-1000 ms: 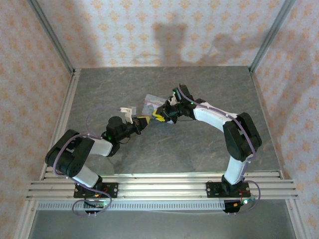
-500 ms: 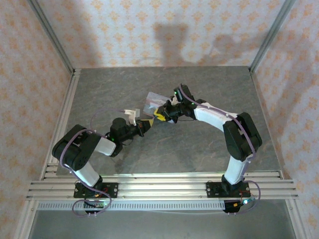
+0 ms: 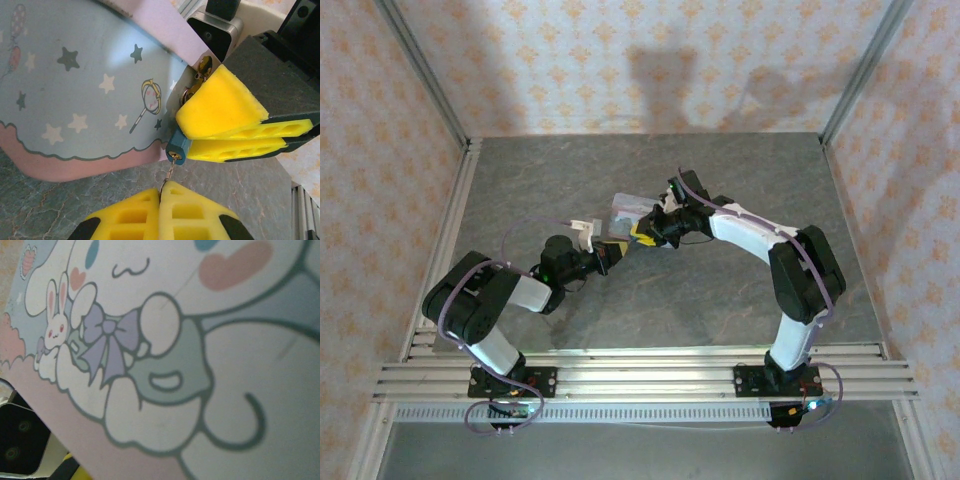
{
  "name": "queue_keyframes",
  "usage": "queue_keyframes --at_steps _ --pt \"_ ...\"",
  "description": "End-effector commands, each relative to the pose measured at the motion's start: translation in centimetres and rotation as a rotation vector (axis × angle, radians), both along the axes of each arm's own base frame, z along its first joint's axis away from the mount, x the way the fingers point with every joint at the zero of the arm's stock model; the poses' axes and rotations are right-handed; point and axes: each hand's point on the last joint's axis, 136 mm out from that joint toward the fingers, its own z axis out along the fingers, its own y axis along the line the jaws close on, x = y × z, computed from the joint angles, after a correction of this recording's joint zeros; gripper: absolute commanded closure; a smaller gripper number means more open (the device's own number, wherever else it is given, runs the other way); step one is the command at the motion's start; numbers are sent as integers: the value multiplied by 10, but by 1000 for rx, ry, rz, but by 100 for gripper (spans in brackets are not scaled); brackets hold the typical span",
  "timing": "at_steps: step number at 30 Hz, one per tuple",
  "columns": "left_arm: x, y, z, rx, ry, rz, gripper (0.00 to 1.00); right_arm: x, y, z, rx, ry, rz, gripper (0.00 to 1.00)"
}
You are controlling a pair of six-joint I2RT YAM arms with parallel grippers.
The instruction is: Unlock the padlock with the key
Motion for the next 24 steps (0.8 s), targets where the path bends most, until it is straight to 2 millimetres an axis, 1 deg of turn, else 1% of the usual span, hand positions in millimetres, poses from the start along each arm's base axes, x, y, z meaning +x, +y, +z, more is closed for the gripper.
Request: queue_keyframes --at_steps 1,7,13,16,20,24 --pt "12 -3 30 -38 -91 -5 100 -17 12 20 56 -8 98 100" --pt "14 -8 29 -47 -87 -20 100 -18 16 24 85 -8 113 100" --pt "18 -18 40 -102 -82 -43 100 -21 17 21 72 -6 132 100" --pt "19 -20 40 -96 -80 -43 100 -21 17 19 66 -10 137 100" --pt "18 -22 34 -63 -76 -52 100 -21 16 13 58 -2 127 100" --pt "7 -27 19 47 -95 -76 100 -20 17 10 62 9 107 100"
